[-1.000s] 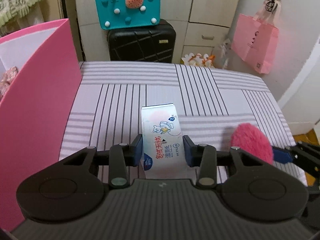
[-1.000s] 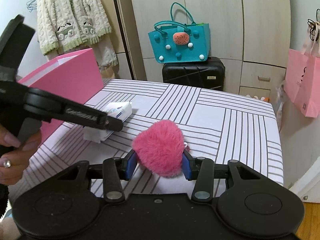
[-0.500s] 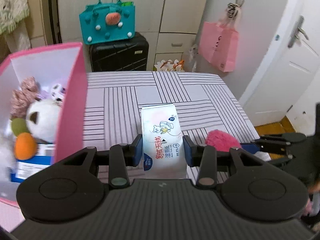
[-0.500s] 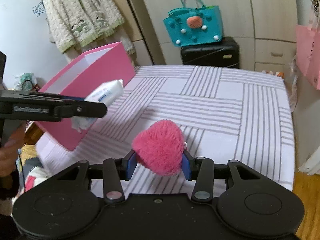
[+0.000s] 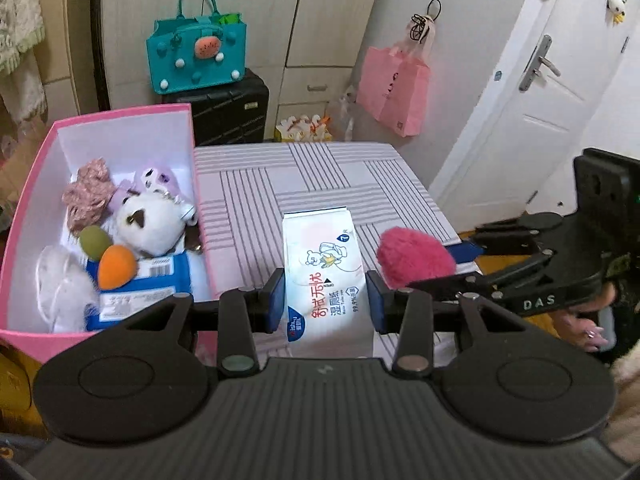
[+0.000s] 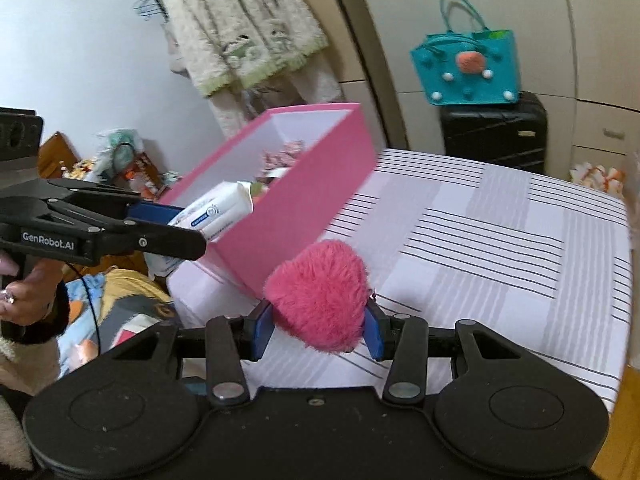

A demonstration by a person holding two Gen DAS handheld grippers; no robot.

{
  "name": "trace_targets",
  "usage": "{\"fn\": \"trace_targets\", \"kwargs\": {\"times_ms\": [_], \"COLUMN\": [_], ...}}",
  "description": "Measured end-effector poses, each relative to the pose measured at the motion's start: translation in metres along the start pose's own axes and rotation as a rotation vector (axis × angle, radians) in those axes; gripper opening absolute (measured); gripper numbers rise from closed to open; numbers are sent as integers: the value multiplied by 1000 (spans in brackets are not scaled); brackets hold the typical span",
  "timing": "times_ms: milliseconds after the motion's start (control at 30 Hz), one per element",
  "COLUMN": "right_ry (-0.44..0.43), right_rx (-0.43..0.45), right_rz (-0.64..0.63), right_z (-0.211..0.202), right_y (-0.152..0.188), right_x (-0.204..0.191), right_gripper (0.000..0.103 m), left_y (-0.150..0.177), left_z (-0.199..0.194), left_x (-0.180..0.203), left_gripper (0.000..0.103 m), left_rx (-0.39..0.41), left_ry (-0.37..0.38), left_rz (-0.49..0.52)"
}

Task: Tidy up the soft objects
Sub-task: 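Lift the white packet with the left tool while the right carries the pink puff to the box, then open the right gripper dropping the pink puff while the left releases the packet in the box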

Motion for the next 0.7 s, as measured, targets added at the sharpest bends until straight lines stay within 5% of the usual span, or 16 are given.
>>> {"fn": "trace_targets", "kwargs": {"times_ms": [233,400,700], "right_ry": [-49,-57,-51], "right_rx": [-8,-8,4], "right_rz": [-37,-59,-130], "right_z": [27,41,68], "right_y": [-21,-36,-68], "right_x": [-24,-37,-57], "right_gripper": [50,50,51], "left_y": [4,8,-5], "left_z": [-20,-16,5], "left_x": [-43,-76,-118], "left_gripper": [40,40,40], "left_rx": [-13,-102,-98], "left_ry": [-45,-34,-69], "left_rz": [5,-14,-18]}}
Point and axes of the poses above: each gripper's, at about its wrist camera, not at the fingertips, and z roughly the way its jaws point, x to its right, y to its underside, the point moved 5 cm from there along z, roughly the way its jaws point, and after that the axes turned 13 degrees about -y, right-handed, at the moved point
